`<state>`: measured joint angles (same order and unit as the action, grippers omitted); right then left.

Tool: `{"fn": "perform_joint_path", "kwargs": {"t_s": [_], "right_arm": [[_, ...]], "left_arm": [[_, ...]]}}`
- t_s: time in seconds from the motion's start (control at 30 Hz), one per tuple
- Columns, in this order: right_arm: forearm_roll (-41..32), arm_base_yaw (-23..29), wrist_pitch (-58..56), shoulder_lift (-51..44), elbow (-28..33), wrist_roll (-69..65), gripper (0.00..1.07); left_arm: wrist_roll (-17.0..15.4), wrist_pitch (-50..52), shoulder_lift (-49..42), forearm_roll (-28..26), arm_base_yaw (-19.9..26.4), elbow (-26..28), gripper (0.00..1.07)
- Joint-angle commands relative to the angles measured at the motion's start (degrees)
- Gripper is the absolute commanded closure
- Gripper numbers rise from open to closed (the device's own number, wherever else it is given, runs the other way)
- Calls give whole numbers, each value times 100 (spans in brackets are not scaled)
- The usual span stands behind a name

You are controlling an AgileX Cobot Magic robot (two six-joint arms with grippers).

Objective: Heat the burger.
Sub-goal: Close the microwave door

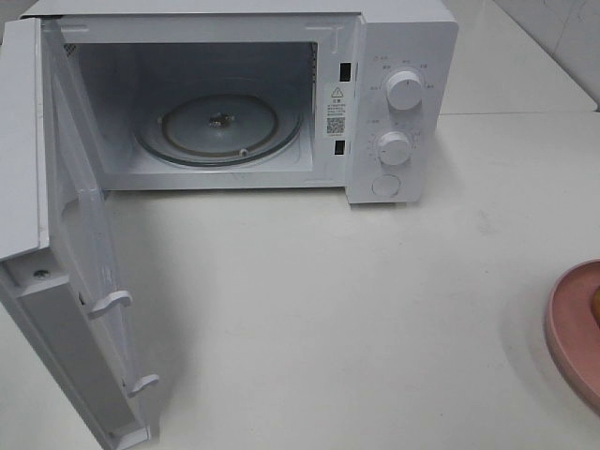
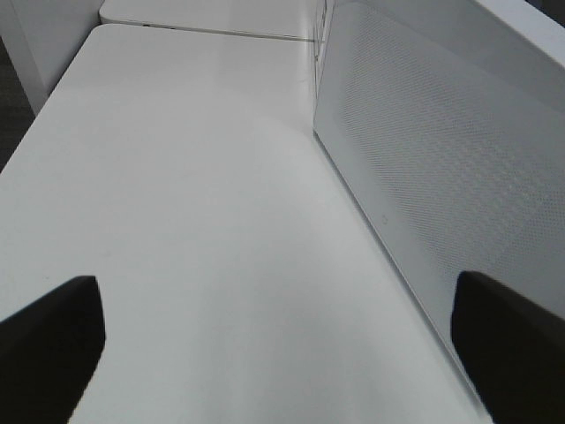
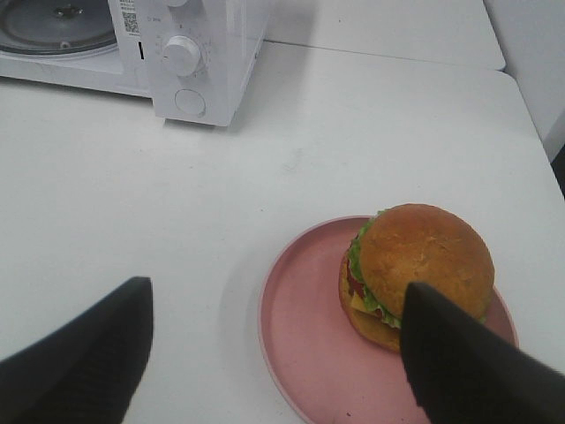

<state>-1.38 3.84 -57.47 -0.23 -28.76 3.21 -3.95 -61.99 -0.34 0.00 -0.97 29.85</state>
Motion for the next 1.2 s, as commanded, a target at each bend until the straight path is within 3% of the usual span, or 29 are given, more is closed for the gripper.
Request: {"fn": "perform_joint_path", "kwargs": {"t_s": [0.03,1.2], "right_arm": [[6,-46,52,-155,17,0,31],[6,-46,52,-155,17,0,31]], "left_arm": [[-11,69,-17,0,11,-6,7],[-11,69,-17,0,11,-6,7]]}}
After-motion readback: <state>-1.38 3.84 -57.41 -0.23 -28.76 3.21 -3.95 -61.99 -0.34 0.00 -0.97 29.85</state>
